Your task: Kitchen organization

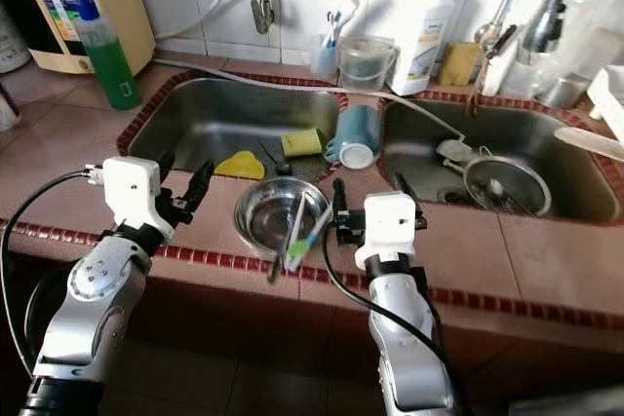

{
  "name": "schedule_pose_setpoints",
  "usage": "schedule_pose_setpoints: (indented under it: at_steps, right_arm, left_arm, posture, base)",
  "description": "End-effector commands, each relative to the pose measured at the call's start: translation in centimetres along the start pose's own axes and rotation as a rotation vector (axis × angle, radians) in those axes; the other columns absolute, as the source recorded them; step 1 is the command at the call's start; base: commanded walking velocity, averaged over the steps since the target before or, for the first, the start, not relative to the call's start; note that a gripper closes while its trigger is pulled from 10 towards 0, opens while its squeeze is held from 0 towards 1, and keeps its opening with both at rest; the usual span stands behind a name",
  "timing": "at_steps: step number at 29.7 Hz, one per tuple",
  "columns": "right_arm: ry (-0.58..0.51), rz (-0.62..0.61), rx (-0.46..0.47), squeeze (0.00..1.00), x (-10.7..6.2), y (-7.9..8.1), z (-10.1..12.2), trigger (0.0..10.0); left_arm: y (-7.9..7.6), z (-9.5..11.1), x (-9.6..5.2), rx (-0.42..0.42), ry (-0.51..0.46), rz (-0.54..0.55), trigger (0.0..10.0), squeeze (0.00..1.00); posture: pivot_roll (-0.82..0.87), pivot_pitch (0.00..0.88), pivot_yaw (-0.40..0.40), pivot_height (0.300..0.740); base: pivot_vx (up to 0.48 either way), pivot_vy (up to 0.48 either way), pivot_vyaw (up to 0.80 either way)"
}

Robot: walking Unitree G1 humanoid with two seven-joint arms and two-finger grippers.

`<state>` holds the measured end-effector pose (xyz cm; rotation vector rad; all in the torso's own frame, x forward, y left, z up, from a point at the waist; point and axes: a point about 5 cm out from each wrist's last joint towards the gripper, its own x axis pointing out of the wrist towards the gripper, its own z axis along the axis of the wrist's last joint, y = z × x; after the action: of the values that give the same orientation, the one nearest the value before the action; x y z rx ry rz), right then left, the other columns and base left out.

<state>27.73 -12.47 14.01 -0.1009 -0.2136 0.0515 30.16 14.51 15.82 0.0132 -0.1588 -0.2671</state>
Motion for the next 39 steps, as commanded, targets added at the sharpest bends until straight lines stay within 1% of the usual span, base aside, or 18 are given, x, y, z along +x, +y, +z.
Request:
schedule_pose_setpoints:
  at_steps: [1, 8, 13, 21, 23, 25, 28, 29, 30, 35, 39]
  right_arm:
    - [0.003, -0.006, 0.001, 0.00, 0.0, 0.0, 0.0, 10.0]
    - [0.005, -0.001, 0.001, 0.00, -0.1, 0.2, -0.1, 10.0]
    - [0.006, 0.005, 0.000, 0.00, -0.1, 0.3, -0.2, 10.0]
    - [0.010, 0.023, -0.007, 0.00, -0.3, 0.5, -0.5, 10.0]
    - [0.013, 0.020, -0.017, 0.00, -0.3, 0.5, -0.6, 10.0]
    - [0.015, 0.017, -0.022, 0.00, -0.2, 0.4, -0.7, 10.0]
    - [0.028, 0.006, -0.033, 0.00, 0.1, 0.3, -1.1, 10.0]
    - [0.028, 0.006, -0.033, 0.00, 0.1, 0.3, -1.1, 10.0]
    - [0.027, 0.007, -0.043, 0.00, 0.5, 0.3, -1.1, 10.0]
    - [0.031, 0.013, -0.044, 0.00, 0.6, 0.4, -1.1, 10.0]
    - [0.036, 0.059, -0.057, 0.00, 1.8, 0.6, -1.3, 10.0]
  left_arm:
    - [-0.1, 0.2, 0.2, 0.003, -0.003, -0.014, 10.0, 0.00]
    - [-0.5, 0.3, 0.3, -0.003, -0.011, -0.025, 10.0, 0.00]
    - [-0.4, 0.2, 0.2, 0.004, -0.009, -0.025, 10.0, 0.00]
    - [-0.7, -0.1, -0.3, 0.065, -0.007, -0.069, 10.0, 0.00]
    - [-1.0, -0.5, -0.6, 0.102, -0.003, -0.088, 10.0, 0.00]
    - [-1.2, -0.7, -0.8, 0.115, -0.001, -0.097, 10.0, 0.00]
    - [-1.8, -1.4, -1.5, 0.132, 0.012, -0.112, 10.0, 0.00]
    - [-1.8, -1.4, -1.5, 0.132, 0.012, -0.112, 10.0, 0.00]
    - [-2.1, -1.6, -1.7, 0.135, 0.016, -0.117, 10.0, 0.00]
    - [-2.1, -1.7, -1.7, 0.135, 0.019, -0.115, 10.0, 0.00]
    - [-1.3, -2.1, -1.4, 0.134, 0.036, -0.062, 10.0, 0.00]
  posture:
    - [-0.20, 0.041, 0.044, 0.740]
    - [-0.20, 0.039, 0.047, 0.740]
    - [-0.20, 0.032, 0.042, 0.740]
    - [-0.20, 0.016, 0.037, 0.740]
    - [-0.20, 0.003, 0.036, 0.740]
    - [-0.20, 0.000, 0.035, 0.740]
    - [-0.20, 0.000, 0.030, 0.740]
    - [-0.20, 0.000, 0.030, 0.740]
    - [-0.20, 0.000, 0.025, 0.740]
    - [-0.20, 0.000, 0.023, 0.740]
    - [-0.19, 0.000, 0.016, 0.740]
  base:
    - [0.000, 0.000, 0.00]
    - [0.000, 0.000, 0.00]
    - [0.000, 0.000, 0.00]
    - [0.000, 0.000, 0.00]
    - [0.000, 0.000, 0.00]
    - [0.000, 0.000, 0.00]
    - [0.000, 0.000, 0.00]
    - [0.000, 0.000, 0.00]
    - [0.000, 0.000, 0.00]
    - [0.000, 0.000, 0.00]
    - [0.000, 0.000, 0.00]
